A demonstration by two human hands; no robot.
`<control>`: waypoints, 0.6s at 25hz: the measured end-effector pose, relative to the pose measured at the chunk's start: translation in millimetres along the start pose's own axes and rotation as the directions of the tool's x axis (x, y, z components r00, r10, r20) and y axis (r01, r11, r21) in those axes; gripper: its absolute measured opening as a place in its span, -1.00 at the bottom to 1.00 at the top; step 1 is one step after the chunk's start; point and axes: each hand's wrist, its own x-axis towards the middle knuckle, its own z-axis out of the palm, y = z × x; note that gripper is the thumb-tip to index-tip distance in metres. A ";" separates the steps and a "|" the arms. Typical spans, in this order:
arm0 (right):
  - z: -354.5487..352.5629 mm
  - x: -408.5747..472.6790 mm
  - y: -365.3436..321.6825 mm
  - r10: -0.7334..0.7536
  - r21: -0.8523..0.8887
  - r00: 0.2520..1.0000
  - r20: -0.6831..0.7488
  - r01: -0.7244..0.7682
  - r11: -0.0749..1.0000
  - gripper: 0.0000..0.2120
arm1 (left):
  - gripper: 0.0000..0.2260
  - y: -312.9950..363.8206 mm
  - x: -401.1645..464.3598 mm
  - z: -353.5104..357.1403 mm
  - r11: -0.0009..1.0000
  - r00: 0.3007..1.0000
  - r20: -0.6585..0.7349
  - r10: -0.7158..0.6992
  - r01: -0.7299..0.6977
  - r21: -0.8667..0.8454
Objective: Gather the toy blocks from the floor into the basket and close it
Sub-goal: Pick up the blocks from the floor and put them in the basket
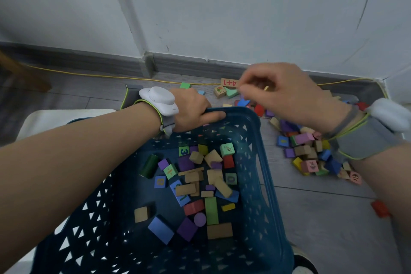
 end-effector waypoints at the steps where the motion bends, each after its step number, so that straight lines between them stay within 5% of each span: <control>1: -0.5 -0.8 22.9 0.073 -0.067 0.996 -0.061 -0.077 0.995 -0.92 | -0.38 0.3 0.5 1.1 1.000 1.000 0.008 0.004 -0.004 0.002; 3: 9.9 -8.8 70.7 0.344 -0.386 0.936 0.069 -0.293 0.875 -0.80 | -0.37 -0.4 0.7 1.2 1.000 1.000 0.010 0.009 -0.008 -0.004; 4: 21.1 -18.5 90.3 0.508 -0.570 0.839 0.196 -0.324 0.755 -0.64 | -0.37 -0.7 1.1 1.1 1.000 1.000 0.009 0.007 -0.007 -0.003; 6: 43.7 -41.1 114.2 0.673 -0.789 0.683 0.285 -0.231 0.569 -0.42 | -0.37 -0.5 1.3 1.6 1.000 1.000 0.009 0.003 -0.003 0.002; 12: 81.8 -72.5 142.7 0.708 -0.861 0.702 0.078 -0.311 0.403 -0.48 | -0.38 -0.2 0.2 0.8 1.000 1.000 0.012 -0.009 0.009 0.012; 15: 90.5 -85.1 161.8 0.618 -0.849 0.786 -0.013 -0.336 0.409 -0.52 | -0.39 -0.7 0.5 1.6 1.000 1.000 0.011 -0.009 0.009 0.007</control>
